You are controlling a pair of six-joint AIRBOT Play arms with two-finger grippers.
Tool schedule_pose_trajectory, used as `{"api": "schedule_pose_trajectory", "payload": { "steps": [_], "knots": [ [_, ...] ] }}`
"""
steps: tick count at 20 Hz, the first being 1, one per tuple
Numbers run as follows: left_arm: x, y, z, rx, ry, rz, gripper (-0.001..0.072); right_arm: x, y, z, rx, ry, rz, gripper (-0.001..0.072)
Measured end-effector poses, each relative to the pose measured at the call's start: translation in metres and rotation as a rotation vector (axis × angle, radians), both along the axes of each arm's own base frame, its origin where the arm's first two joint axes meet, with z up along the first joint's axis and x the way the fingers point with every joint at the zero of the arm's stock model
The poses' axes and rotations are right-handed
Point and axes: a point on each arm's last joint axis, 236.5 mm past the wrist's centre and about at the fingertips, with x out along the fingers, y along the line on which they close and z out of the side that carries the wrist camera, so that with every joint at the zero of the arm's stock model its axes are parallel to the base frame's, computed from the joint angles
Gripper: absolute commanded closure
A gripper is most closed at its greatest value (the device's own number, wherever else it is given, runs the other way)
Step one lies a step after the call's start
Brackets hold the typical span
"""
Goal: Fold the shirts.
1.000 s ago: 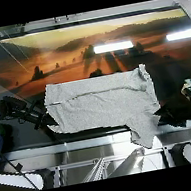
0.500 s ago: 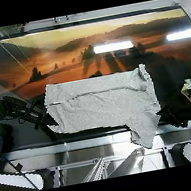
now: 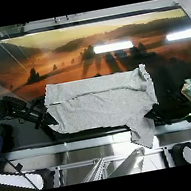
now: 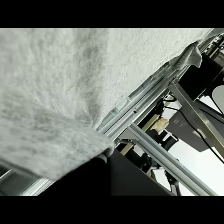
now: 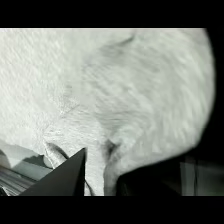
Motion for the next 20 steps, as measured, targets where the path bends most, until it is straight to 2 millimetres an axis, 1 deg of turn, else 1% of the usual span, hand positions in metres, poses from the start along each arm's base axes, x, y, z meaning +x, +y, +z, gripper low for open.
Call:
{"api": "schedule_pose_trajectory", "payload": {
  "steps": [1, 2, 3, 5, 7, 8, 9, 12, 14, 17, 20],
  "knots": [
    [0.001, 0.0, 0.001, 0.001, -0.008, -0.001, 0.0693, 0.005, 0.01, 0.008, 0.037, -0.032, 0.015, 0.0654],
    [0.002, 0.0, 0.006, -0.006, -0.028, -0.001, 0.0692, 0.009, 0.018, 0.019, 0.074, -0.064, 0.028, 0.0694],
    [0.005, 0.0, 0.012, -0.017, -0.055, 0.004, 0.0692, 0.014, 0.024, 0.033, 0.11, -0.104, 0.045, 0.0695],
    [0.014, 0.001, 0.03, -0.05, -0.124, 0.03, 0.0692, 0.026, 0.026, 0.064, 0.154, -0.195, 0.054, 0.0695],
    [0.021, 0.008, 0.046, -0.057, -0.19, 0.066, 0.0692, 0.038, 0.016, 0.096, 0.167, -0.292, 0.03, 0.0695],
    [0.023, 0.014, 0.053, -0.054, -0.215, 0.087, 0.0692, 0.042, 0.006, 0.108, 0.163, -0.323, 0.004, 0.0695],
    [0.026, 0.019, 0.058, -0.05, -0.239, 0.108, 0.0692, 0.043, -0.004, 0.115, 0.153, -0.334, -0.021, 0.0695],
    [0.03, 0.035, 0.07, -0.036, -0.282, 0.167, 0.0692, 0.036, -0.033, 0.117, 0.104, -0.319, -0.076, 0.0695],
    [0.033, 0.045, 0.075, -0.022, -0.307, 0.205, 0.0692, 0.034, -0.044, 0.116, 0.083, -0.311, -0.1, 0.0695],
    [0.036, 0.06, 0.08, 0.0, -0.334, 0.254, 0.0693, 0.031, -0.051, 0.115, 0.066, -0.307, -0.109, 0.0692],
    [0.038, 0.065, 0.081, 0.011, -0.345, 0.273, 0.0692, 0.03, -0.053, 0.114, 0.059, -0.305, -0.111, 0.0687]
  ]
}}
